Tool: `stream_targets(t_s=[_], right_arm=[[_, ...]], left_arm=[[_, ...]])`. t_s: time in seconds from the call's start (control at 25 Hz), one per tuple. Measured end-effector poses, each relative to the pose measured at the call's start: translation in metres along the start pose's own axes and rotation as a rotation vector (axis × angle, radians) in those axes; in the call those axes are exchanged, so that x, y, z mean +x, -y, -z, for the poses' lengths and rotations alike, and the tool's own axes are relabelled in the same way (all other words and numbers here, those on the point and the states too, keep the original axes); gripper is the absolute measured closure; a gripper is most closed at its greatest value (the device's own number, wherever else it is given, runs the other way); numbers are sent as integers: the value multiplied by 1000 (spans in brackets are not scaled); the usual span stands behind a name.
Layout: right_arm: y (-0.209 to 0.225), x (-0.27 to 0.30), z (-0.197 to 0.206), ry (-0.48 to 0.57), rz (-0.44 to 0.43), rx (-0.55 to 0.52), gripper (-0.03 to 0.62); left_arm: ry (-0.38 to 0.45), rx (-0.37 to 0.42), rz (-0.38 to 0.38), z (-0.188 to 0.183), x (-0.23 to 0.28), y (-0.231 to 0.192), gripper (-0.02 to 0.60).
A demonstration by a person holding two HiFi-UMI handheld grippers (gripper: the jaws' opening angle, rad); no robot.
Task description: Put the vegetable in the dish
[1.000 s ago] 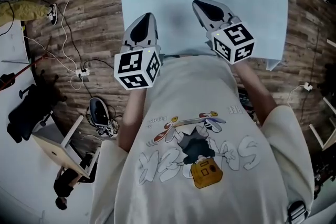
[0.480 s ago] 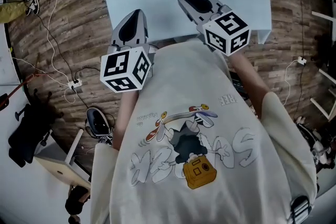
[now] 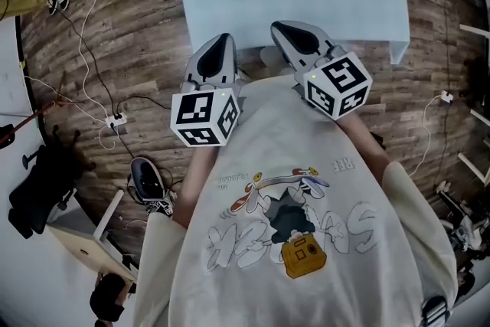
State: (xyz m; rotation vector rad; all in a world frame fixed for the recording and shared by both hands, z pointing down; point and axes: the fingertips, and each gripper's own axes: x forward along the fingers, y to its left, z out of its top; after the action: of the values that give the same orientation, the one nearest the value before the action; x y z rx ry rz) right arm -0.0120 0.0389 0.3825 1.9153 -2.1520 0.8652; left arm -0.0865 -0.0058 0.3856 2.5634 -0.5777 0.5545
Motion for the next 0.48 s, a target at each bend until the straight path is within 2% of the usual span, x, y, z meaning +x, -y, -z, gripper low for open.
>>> stream_targets(t_s=[0.16, 0.32, 0.48], right_arm=[[-42, -1, 24, -14, 14, -26, 574], [-54, -11, 39, -9, 67, -25, 574], [-62, -20, 66, -37, 86, 48, 574]], left_arm=[[-18, -16, 2, 20, -28, -15, 574], [-39, -2, 34, 43, -44, -15, 574], [-88, 86, 70, 78, -53, 4, 574]])
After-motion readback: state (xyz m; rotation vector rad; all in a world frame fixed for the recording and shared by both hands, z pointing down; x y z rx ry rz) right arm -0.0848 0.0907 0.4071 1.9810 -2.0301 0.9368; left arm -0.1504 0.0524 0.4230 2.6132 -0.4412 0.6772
